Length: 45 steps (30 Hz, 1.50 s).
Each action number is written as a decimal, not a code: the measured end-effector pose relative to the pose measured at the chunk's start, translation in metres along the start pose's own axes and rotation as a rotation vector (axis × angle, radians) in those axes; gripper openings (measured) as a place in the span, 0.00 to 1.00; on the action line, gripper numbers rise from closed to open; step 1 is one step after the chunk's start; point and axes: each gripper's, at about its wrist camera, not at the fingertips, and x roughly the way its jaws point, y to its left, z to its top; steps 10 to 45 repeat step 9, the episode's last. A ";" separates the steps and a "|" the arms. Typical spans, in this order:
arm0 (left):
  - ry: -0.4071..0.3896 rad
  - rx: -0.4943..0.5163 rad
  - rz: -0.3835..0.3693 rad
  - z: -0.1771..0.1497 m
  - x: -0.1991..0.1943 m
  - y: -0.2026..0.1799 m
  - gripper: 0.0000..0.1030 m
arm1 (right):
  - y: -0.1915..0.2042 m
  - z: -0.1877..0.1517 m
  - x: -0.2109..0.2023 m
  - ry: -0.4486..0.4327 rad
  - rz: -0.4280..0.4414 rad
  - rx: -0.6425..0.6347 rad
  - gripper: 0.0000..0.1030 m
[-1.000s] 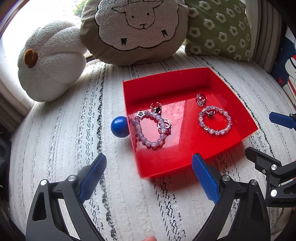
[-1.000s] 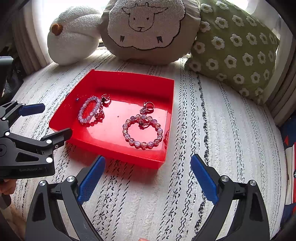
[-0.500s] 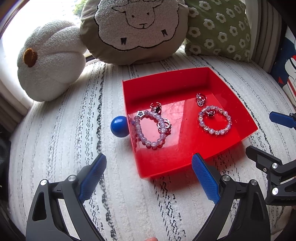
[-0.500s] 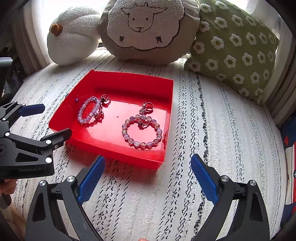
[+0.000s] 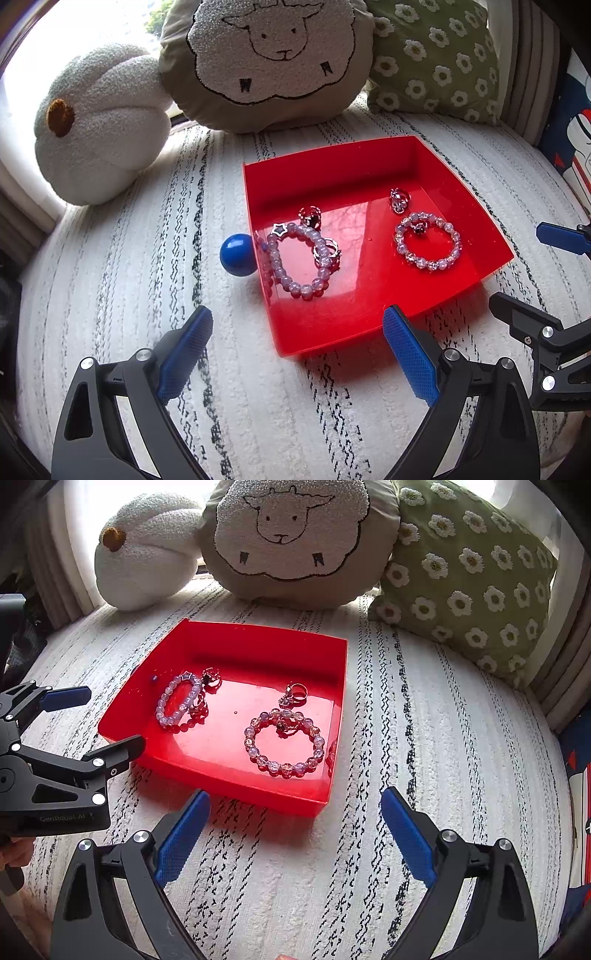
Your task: Organize jewelry
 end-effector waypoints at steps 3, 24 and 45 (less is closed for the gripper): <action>0.003 0.006 -0.004 0.000 0.000 -0.002 0.87 | 0.000 0.000 0.000 -0.001 0.001 -0.001 0.89; 0.007 0.007 -0.004 0.000 0.001 -0.002 0.87 | 0.000 0.000 0.000 -0.001 0.000 -0.001 0.89; 0.007 0.007 -0.004 0.000 0.001 -0.002 0.87 | 0.000 0.000 0.000 -0.001 0.000 -0.001 0.89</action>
